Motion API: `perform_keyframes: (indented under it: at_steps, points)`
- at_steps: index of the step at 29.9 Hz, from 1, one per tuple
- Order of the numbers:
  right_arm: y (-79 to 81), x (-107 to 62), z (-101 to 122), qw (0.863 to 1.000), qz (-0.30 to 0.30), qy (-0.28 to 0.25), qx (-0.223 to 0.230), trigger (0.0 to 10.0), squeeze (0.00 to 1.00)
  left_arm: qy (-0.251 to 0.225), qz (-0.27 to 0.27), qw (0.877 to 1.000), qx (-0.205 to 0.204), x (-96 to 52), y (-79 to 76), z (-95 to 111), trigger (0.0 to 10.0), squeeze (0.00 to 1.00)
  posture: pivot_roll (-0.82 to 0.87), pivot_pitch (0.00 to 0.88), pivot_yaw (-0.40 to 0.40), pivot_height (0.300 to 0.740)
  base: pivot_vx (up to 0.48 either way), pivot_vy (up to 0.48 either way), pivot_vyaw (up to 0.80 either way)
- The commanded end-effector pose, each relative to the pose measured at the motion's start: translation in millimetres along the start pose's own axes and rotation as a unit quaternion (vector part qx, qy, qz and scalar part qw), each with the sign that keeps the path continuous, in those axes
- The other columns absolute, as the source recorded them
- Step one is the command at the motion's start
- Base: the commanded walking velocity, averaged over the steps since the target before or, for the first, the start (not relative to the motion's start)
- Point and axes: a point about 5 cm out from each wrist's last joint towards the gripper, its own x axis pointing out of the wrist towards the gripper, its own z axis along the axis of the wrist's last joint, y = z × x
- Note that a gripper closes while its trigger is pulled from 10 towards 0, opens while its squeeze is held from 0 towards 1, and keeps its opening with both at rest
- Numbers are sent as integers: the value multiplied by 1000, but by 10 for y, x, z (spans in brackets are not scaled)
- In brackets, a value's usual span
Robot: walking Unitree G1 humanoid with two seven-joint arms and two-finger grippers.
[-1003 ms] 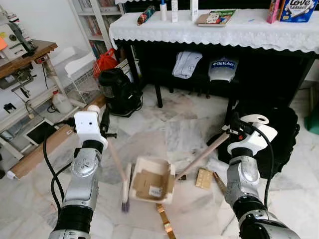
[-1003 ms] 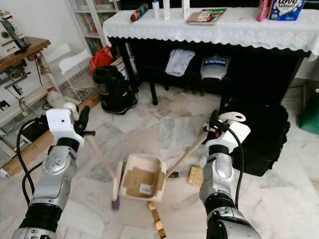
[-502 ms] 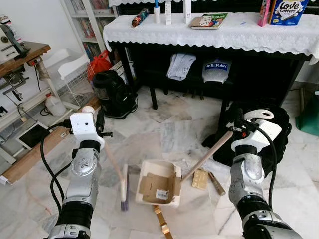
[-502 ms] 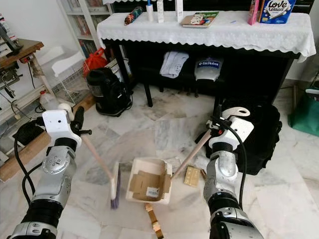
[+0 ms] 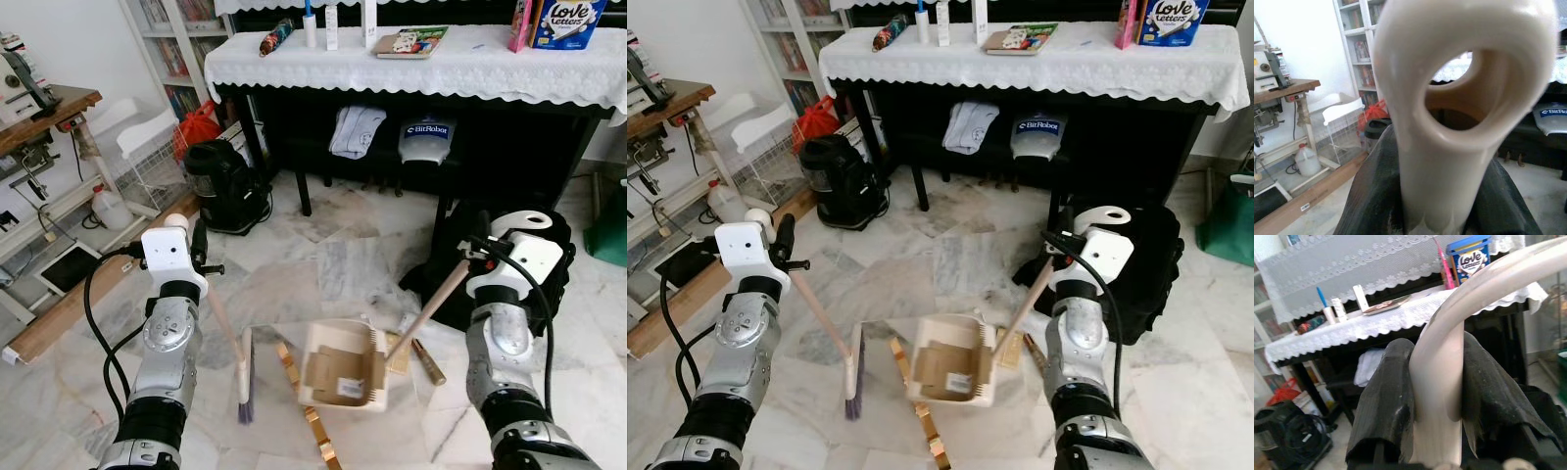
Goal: Sweep floor
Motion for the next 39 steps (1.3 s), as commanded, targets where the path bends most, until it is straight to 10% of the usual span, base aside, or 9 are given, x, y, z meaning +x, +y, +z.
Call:
perform_keyframes:
  at_steps: [1, 12, 39]
  points:
    - [69, -12, 48, 1000, 4, -21, 0, 10000, 0, -20, -3, 1000, 19, -28, 37, 34, 10000, 0, -122, 0, 172, 740, 0, 0, 0]
    - [79, -248, -87, 1000, -2, -5, -16, 10000, 0, -14, -16, 1000, 18, -163, 21, -43, 10000, 0, -120, 0, 182, 740, 0, 0, 0]
    - [116, -224, -62, 1000, -12, -2, -21, 10000, 0, -24, -48, 998, 31, -189, -84, -46, 10000, 0, -124, 0, 188, 740, 0, 0, 0]
